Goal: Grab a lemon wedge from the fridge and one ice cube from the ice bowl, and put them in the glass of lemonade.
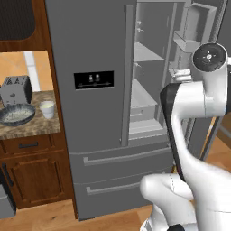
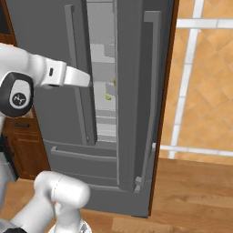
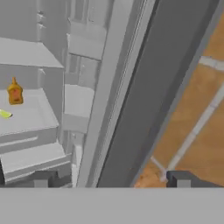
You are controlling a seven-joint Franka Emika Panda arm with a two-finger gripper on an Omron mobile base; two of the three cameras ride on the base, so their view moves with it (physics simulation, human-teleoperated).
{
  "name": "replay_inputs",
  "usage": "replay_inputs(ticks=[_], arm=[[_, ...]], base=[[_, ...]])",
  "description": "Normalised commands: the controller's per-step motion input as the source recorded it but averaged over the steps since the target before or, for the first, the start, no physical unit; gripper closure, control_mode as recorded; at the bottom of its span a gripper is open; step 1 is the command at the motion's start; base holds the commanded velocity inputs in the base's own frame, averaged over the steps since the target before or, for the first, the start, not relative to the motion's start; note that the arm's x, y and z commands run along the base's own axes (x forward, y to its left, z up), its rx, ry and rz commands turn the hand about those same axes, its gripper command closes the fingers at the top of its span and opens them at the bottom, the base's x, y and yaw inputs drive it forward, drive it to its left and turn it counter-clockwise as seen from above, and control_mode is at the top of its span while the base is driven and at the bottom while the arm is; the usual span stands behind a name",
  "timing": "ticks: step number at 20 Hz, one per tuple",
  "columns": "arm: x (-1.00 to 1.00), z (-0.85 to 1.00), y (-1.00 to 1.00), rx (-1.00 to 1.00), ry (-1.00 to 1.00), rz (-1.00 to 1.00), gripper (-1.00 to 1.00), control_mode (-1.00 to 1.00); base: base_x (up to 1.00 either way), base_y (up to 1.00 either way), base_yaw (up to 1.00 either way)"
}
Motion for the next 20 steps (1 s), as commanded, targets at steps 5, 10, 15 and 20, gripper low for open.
replay_inputs(ticks=[5,10,15,20], arm=[[0.89,-0.12,0.45,-0.32,0.26,0.0,-1.0,-1.0],[0.58,-0.55,0.05,-0.2,0.33,0.0,-1.0,-1.0],[0.65,-0.62,-0.03,-0.06,0.23,0.0,-1.0,-1.0],[0.63,-0.32,-0.05,-0.05,0.19,0.02,-1.0,-1.0]], base=[[0.0,0.0,0.0],[0.0,0.0,0.0],[0.0,0.0,0.0],[0.0,0.0,0.0]])
